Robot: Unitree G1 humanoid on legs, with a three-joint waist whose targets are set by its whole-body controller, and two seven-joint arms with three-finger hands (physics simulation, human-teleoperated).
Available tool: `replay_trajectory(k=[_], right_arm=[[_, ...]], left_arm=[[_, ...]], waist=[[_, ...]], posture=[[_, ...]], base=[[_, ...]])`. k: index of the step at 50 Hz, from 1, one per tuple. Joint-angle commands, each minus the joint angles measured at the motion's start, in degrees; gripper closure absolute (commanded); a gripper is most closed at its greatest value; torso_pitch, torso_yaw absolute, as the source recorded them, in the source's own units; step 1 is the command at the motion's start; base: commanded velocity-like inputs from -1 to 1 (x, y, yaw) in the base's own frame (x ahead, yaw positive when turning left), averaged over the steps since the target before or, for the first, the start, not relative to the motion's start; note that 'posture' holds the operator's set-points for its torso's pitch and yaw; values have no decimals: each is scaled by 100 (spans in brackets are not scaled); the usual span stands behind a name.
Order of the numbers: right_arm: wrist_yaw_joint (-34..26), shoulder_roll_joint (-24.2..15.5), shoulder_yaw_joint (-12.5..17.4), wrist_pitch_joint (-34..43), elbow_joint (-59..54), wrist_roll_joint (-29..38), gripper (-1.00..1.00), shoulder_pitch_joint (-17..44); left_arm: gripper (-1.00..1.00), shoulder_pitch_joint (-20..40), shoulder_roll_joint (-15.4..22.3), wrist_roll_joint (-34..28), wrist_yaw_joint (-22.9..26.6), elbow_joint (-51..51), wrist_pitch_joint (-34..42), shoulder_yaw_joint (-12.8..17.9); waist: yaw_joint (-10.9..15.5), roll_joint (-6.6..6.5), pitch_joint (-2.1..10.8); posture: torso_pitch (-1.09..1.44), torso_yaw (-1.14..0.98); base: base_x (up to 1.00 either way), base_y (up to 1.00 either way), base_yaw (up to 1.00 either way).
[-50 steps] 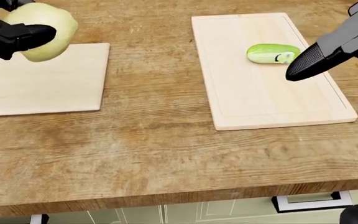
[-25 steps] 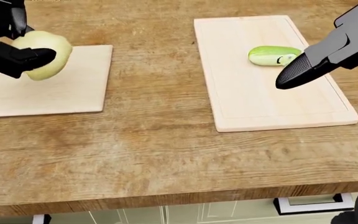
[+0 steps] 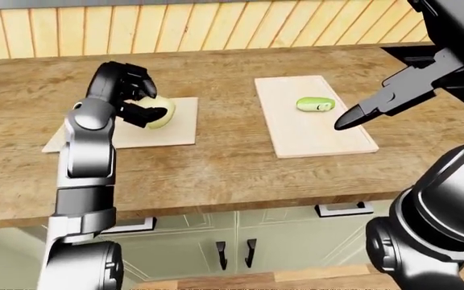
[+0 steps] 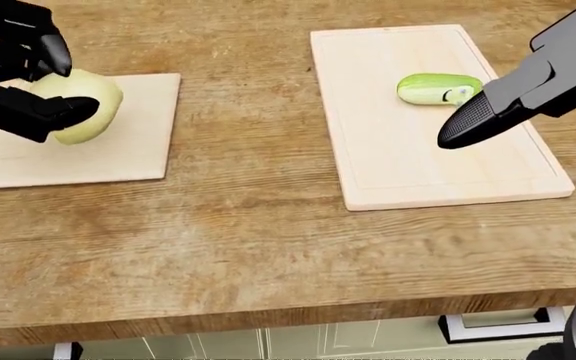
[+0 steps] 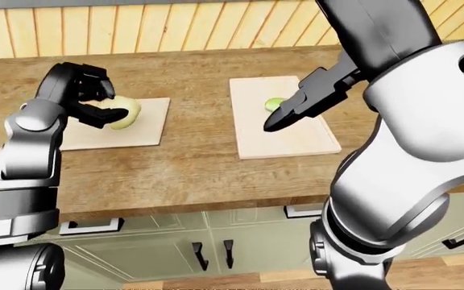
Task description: Place the pear and the pickle on separate cutting boards.
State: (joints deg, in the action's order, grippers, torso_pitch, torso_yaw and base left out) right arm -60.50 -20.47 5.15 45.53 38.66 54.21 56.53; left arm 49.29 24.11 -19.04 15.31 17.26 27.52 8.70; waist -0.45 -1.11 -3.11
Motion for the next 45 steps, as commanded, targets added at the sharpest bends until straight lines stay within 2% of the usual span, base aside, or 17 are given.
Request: replay_trajectory(k=[1,11,14,16,25,28,45], right_arm=[[91,-45,49,-62,43,24,-100,158],[70,-41,45,-55,61,34,-100,163],[84,-27,37,-62,61,31,-100,149],[89,-22,34,-71,62,29,-100,131],[91,-11,44,-73,101,29,-100,78],[88,-54,86,-66,85,-3,-100,106],[94,-73,75,-35,118,-13,-100,68]], left_arm=[[68,217,84,-20,-68,-235,-194,76],[57,184,45,-55,-113,-86,-331,73],[47,153,31,-63,-124,-65,-366,67],[30,129,20,-71,-124,-88,-359,64],[20,105,12,-100,-101,-164,-326,63],[7,125,6,-96,-91,-128,-357,58],[-24,94,13,-97,-37,-208,-316,76]], waist=[[-2,-14,171],[-1,-9,176],[-3,-9,178],[-3,-10,181],[-4,-11,184],[-4,-9,185],[-4,-14,185]], posture=[[0,0],[0,0],[0,0],[0,0],[0,0],[0,0],[0,0]], base=[[0,0,0],[0,0,0],[0,0,0],[0,0,0],[0,0,0],[0,0,0],[0,0,0]])
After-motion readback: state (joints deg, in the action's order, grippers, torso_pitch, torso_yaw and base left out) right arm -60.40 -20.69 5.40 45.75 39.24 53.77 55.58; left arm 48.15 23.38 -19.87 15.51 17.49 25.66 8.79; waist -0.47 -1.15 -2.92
